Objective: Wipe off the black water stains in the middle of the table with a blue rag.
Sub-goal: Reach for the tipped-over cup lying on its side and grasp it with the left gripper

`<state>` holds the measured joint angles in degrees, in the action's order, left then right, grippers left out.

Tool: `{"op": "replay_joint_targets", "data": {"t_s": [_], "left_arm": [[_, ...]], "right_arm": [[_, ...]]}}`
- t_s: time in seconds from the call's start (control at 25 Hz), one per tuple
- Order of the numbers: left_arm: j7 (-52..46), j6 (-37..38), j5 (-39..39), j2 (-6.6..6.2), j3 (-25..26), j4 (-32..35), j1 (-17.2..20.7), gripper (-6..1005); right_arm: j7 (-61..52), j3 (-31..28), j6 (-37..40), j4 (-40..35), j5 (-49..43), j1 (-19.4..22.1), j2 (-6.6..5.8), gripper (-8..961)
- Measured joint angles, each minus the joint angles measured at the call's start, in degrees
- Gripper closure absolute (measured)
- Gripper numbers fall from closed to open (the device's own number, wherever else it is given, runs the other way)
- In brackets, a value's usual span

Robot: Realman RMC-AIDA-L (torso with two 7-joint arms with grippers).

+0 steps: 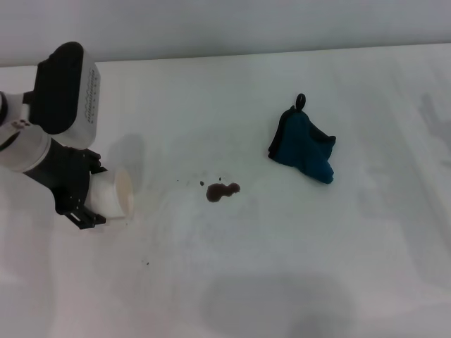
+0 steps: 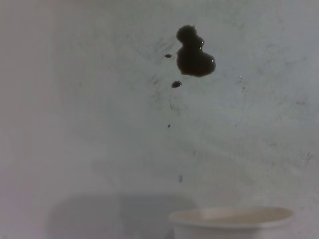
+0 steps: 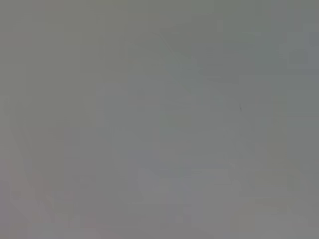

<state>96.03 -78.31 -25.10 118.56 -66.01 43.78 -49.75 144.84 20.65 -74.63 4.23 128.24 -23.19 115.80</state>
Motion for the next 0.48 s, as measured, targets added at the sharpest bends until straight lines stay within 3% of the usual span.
{"op": "replay_joint_targets", "data": {"t_s": [0.48], "left_arm": [[-4.0, 0.1, -1.4, 0.10, -0.3, -0.4, 0.8, 148]], "right_arm": [[0.0, 0.0, 0.0, 0.0, -0.1, -0.1, -0.05, 85]]}}
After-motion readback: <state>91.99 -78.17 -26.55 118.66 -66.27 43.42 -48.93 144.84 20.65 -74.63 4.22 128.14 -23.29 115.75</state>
